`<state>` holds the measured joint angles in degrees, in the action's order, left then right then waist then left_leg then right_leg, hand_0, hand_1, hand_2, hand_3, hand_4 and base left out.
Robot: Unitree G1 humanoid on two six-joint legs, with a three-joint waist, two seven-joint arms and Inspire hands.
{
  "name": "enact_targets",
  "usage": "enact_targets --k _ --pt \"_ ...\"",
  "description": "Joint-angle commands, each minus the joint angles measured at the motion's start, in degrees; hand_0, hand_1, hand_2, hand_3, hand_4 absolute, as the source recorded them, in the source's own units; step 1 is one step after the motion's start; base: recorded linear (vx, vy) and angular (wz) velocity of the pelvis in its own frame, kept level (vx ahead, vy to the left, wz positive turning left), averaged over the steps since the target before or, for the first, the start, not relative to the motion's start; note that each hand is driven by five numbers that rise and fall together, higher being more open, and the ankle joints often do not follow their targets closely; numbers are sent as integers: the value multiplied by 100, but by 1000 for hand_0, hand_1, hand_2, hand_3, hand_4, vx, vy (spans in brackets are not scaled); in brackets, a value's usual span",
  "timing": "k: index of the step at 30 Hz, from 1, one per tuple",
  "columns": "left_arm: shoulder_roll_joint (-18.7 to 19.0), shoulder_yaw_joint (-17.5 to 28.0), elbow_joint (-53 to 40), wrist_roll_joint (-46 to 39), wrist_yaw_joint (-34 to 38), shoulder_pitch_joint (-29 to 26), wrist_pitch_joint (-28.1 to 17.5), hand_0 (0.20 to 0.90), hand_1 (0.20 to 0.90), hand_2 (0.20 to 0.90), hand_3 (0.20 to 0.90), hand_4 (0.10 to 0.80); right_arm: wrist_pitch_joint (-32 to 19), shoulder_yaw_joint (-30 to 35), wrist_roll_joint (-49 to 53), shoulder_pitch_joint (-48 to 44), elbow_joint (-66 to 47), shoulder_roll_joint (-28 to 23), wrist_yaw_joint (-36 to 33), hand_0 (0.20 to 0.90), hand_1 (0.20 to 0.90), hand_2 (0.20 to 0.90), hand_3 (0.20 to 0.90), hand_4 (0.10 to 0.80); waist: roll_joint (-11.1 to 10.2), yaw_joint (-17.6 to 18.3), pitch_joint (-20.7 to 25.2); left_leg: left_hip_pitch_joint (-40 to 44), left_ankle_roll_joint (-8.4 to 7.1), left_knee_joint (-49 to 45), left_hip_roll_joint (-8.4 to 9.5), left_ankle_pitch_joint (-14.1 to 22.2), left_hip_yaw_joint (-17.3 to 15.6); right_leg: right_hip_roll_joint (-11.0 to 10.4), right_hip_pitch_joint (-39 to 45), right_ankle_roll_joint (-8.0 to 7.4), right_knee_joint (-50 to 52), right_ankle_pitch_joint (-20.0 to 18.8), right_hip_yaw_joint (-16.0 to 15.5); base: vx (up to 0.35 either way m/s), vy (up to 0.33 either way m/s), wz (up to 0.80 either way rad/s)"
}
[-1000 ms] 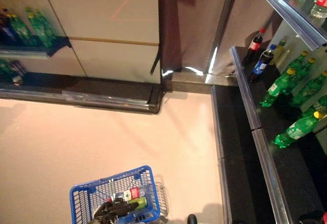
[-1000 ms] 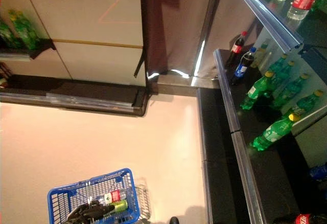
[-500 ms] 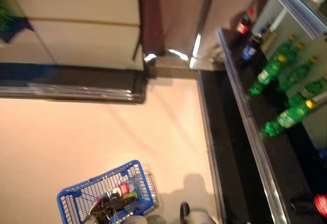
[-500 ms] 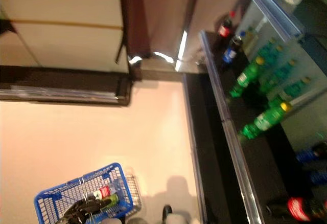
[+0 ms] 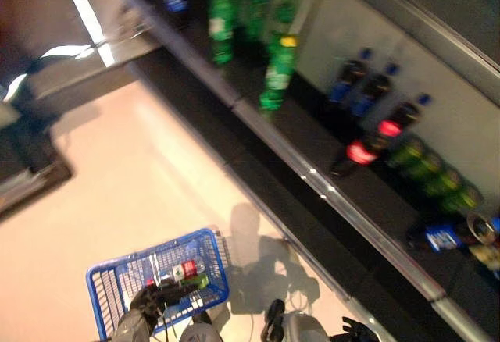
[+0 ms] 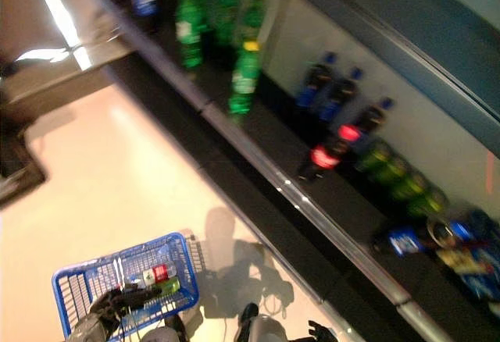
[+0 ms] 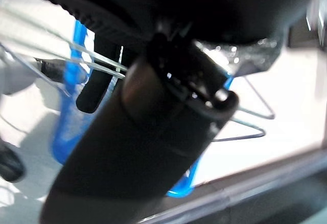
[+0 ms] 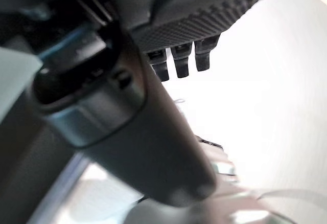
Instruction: Pick up the drink and place into the basket.
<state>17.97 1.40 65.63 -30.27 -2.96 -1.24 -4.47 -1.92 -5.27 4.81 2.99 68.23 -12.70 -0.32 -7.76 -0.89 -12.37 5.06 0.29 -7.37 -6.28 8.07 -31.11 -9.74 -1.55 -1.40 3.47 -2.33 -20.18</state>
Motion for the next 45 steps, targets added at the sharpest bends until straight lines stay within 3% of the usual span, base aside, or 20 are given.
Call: enact_targets --k 1,2,3,4,6,7,11,13,17,29,45 --pt "-5 163 -276 -28 -391 -152 -929 300 300 300 200 100 123 222 -456 272 577 -387 245 900 900 900 900 800 513 147 551 -226 5 436 394 -375 485 -87 462 -679 558 505 486 -57 -167 -167" --pt "-10 204 -263 -55 -419 -117 -944 300 300 300 200 100 150 225 -501 270 620 -394 289 900 900 900 900 800 529 129 575 -188 -20 399 402 -356 620 -47 508 -639 459 531 525 -119 -263 -190" --pt "-26 293 -261 -137 -443 -11 -976 300 300 300 200 100 212 209 -671 251 668 -414 379 900 900 900 900 800 530 47 600 -187 -74 240 396 -460 967 37 539 -507 209 391 619 -101 -238 -123" --pt "-36 320 -269 -199 -454 48 -1001 300 300 300 200 100 207 180 -759 239 669 -434 450 900 900 900 900 800 521 0 604 -183 -118 134 411 -479 1236 55 569 -481 126 358 722 -122 -267 -112" --pt "-65 420 -333 -442 -485 271 -1045 300 300 300 200 100 136 12 -966 155 552 -524 656 900 900 900 900 800 457 -221 648 -280 -235 -202 516 -489 2272 76 617 -437 -124 234 1080 -86 -203 -137" --pt "-77 439 -327 -467 -495 310 -1040 300 300 300 200 100 188 -23 -946 124 500 -532 665 900 900 900 900 800 453 -262 665 -293 -253 -204 532 -469 2413 73 629 -443 -169 216 1161 -101 -151 -173" --pt "-139 374 -271 -95 -650 268 -972 300 300 300 200 100 267 -39 -741 20 469 -473 519 900 900 900 900 800 533 -248 753 -109 -297 312 396 -466 2265 65 688 -463 -220 232 1125 -88 -59 -117" --pt "-165 201 -311 -88 -679 155 -884 300 300 300 200 100 236 -43 -651 29 510 -449 394 900 900 900 900 800 623 -137 805 87 -354 736 237 -643 2084 111 722 -471 -214 247 1055 -79 21 -20" --pt "-214 81 -283 -44 -697 57 -918 300 300 300 200 100 172 52 -558 81 571 -407 274 900 900 900 900 800 690 -36 861 275 -398 1125 123 -807 1906 77 757 -527 -187 244 913 -63 54 52" --pt "-49 215 -96 29 -753 174 -941 300 300 300 200 100 125 123 -750 165 614 -403 371 900 900 900 900 800 665 -72 986 382 -320 1223 209 -742 1755 -109 812 -695 -299 109 800 -46 39 5" --pt "-28 260 -139 34 -736 252 -903 300 300 300 200 100 227 24 -822 97 600 -414 397 900 900 900 900 800 624 -194 995 446 -365 1216 100 -777 1793 -71 907 -687 -402 69 697 -9 -7 0"
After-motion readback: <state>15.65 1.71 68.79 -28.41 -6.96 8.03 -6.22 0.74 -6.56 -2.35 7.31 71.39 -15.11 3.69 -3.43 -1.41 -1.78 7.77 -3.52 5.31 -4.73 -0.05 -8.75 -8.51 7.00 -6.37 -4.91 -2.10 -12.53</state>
